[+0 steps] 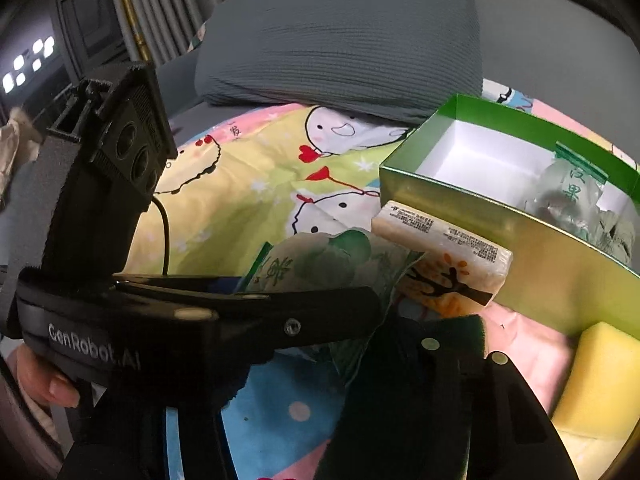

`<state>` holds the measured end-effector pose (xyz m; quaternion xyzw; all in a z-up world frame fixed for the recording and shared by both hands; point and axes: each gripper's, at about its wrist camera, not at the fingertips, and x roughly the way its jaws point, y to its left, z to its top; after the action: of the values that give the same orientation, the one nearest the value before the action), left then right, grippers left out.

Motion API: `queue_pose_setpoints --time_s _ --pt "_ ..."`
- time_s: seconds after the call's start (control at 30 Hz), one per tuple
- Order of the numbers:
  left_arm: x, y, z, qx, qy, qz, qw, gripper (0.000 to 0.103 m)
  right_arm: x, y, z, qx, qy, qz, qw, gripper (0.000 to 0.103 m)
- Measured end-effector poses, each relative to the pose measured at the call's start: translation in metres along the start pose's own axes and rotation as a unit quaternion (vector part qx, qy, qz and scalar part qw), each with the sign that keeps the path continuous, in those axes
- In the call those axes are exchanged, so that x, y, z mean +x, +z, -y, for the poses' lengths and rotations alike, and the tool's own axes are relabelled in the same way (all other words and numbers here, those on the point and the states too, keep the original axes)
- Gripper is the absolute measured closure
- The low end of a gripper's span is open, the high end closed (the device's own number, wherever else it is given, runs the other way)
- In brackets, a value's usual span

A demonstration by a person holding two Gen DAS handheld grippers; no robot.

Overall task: Organize objects
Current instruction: 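Grasp the smaller clear bag with the right gripper, then lift the smaller bag and carry it toward the green box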

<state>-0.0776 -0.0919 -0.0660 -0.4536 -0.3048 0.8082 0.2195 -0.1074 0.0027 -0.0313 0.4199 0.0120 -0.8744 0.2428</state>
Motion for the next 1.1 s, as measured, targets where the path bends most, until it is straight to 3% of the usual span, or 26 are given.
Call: queue_pose_setpoints --time_s 0.17,0.43,0.7,1.1 --pt "-0.01 -0.005 0.016 0.034 0.016 0.019 0.9991 0.023 -0.01 -0.001 -0.004 0.003 0.0 0.02 1.0 0.051" --pt "-0.033 -0.015 0.067 0.114 0.037 0.054 0.9913 0.023 -0.06 -0.006 -0.015 -0.01 0.0 0.089 0.996 0.051" --pt "-0.041 -0.04 0.118 0.175 0.058 0.054 0.9814 0.023 -0.111 -0.028 -0.011 0.007 -0.004 0.132 0.991 0.051" --pt "-0.032 -0.063 0.159 0.221 0.08 0.036 0.9714 0.023 -0.15 -0.06 0.012 0.041 -0.002 0.159 0.986 0.051"
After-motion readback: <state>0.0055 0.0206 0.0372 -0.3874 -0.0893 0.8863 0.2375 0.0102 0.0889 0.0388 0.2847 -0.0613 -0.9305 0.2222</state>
